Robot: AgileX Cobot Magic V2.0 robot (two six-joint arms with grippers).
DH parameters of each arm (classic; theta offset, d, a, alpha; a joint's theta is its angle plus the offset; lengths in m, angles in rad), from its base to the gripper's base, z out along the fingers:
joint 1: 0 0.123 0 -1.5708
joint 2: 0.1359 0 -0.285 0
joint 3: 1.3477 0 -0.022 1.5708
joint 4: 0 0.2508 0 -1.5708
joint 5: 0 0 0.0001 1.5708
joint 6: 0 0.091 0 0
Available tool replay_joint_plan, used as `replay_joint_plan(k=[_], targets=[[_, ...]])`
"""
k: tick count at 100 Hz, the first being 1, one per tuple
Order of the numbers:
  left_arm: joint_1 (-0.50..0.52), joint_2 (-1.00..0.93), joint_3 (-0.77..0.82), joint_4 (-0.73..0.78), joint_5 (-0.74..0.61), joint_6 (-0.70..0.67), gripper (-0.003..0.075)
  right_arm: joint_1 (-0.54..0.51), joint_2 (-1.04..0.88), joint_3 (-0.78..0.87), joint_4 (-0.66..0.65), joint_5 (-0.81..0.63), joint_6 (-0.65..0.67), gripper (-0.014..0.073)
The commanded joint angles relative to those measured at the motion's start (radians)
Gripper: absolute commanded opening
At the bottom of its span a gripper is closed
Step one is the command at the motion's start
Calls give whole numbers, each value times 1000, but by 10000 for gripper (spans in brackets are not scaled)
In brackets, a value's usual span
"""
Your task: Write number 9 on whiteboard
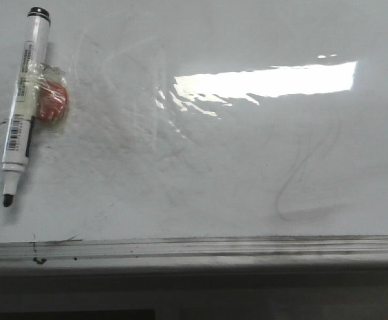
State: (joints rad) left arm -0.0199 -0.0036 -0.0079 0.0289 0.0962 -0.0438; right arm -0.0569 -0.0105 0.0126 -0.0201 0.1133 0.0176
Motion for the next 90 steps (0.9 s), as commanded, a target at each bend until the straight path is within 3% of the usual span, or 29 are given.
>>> replay_joint_plan(k=[1,34,67,77,90], targets=[[2,-28,35,-47,-96,-4,-21,-7,-21,-28,1,-17,-6,-63],[2,104,-115,-68,-50,-4,-20,48,133,-211,41,157,-6,-63],[2,205,-191,-68,-116,-4,-13,62,249,-280,93,143,-6,-63],[2,214,-179,-80,-209,-4,75,62,249,-280,93,147,-6,-63],[2,247,-168,-82,-277,-4,276,62,249,-280,93,143,-6,-63]])
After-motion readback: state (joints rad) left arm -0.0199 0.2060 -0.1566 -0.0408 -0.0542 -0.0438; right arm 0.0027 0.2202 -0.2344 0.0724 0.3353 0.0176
